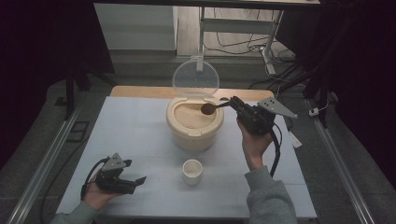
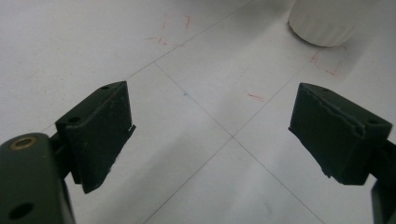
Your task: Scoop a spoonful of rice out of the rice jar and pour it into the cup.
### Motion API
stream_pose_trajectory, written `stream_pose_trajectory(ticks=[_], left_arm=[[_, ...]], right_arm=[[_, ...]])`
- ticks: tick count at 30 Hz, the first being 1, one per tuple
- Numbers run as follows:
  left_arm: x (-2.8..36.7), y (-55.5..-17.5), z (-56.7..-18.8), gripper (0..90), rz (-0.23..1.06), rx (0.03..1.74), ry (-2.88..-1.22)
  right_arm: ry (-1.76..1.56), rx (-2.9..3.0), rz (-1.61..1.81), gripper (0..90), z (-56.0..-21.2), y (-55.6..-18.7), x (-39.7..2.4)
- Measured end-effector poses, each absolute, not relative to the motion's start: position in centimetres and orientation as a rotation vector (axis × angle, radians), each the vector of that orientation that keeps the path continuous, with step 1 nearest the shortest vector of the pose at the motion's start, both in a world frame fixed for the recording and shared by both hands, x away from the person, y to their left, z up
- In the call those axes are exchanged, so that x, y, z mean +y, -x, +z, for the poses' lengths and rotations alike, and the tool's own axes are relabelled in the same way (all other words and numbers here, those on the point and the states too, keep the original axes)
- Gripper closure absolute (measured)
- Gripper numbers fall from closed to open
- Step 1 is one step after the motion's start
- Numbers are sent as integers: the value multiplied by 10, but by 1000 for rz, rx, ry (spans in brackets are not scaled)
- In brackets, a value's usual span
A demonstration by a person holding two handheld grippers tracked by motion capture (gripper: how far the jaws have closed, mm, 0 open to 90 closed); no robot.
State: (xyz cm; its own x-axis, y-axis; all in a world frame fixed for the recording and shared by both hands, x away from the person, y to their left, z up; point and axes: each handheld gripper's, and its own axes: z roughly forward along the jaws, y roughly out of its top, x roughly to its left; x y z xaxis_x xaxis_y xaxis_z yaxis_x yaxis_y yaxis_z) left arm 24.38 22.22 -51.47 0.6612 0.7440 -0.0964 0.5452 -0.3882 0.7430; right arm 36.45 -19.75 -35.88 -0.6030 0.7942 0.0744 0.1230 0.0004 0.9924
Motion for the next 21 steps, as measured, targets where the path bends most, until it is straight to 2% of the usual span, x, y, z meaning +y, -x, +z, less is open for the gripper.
stream_pose_trajectory(ticks=[12,21], left_arm=[[222,-244,-514,131,324,994,-2093],[222,-244,-515,131,323,997,-2094]], right_arm=[[-893,1781,1530,833,-354,-360,-190],[-909,1820,1485,833,-367,-366,-186]])
